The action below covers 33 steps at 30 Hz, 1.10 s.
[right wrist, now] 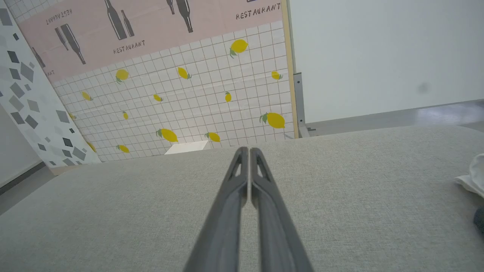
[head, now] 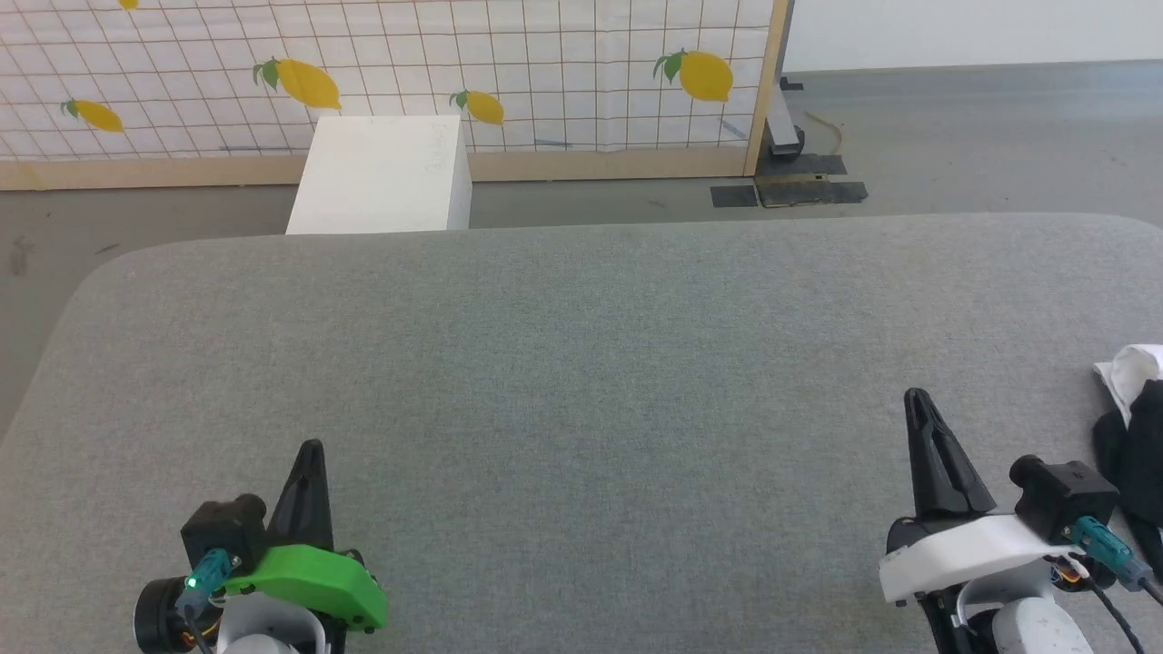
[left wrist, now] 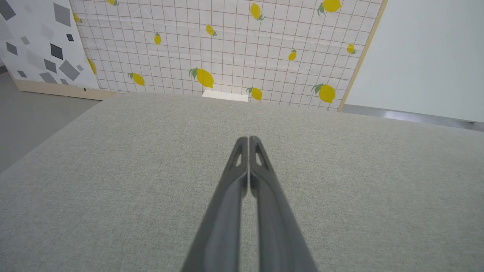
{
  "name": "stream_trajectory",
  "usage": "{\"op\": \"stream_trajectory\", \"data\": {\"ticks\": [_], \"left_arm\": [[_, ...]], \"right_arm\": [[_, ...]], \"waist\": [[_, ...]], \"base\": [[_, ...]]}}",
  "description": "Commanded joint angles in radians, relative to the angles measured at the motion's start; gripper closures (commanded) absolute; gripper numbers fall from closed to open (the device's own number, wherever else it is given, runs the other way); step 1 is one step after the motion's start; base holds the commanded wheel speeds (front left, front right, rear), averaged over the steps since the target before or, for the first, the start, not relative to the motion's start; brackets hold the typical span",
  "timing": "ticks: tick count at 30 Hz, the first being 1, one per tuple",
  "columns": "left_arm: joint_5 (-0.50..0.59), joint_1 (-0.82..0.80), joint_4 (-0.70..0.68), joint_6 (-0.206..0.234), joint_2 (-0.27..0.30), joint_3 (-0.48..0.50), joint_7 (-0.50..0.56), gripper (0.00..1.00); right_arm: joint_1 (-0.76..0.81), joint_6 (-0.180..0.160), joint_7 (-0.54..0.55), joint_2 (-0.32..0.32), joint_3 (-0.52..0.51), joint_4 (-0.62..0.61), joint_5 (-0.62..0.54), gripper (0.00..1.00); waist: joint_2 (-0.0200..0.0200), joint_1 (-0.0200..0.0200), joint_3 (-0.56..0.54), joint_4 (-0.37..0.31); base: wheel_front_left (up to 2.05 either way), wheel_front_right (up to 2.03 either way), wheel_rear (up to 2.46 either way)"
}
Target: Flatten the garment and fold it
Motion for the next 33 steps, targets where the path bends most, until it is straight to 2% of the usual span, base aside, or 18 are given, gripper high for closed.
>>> {"op": "stream_trajectory", "data": {"ticks": [1, 33], "left_arm": [[0.005, 0.001, -0.005, 0.0, -0.002, 0.002, 0.004, 1.0], [0.082, 0.017, -0.074, -0.007, -0.029, 0.021, 0.067, 1.0]], "right_arm": [[0.001, 0.0, 0.004, 0.0, 0.0, -0.004, -0.005, 1.0], [0.02, 0.0, 0.069, 0.0, 0.003, -0.066, -0.067, 1.0]], "waist": [[0.0, 0.0001, 0.0, 0.0], [0.0, 0.0001, -0.002, 0.003]], "base": [[0.0, 0.0, 0.0], [0.0, 0.0, 0.0]]}}
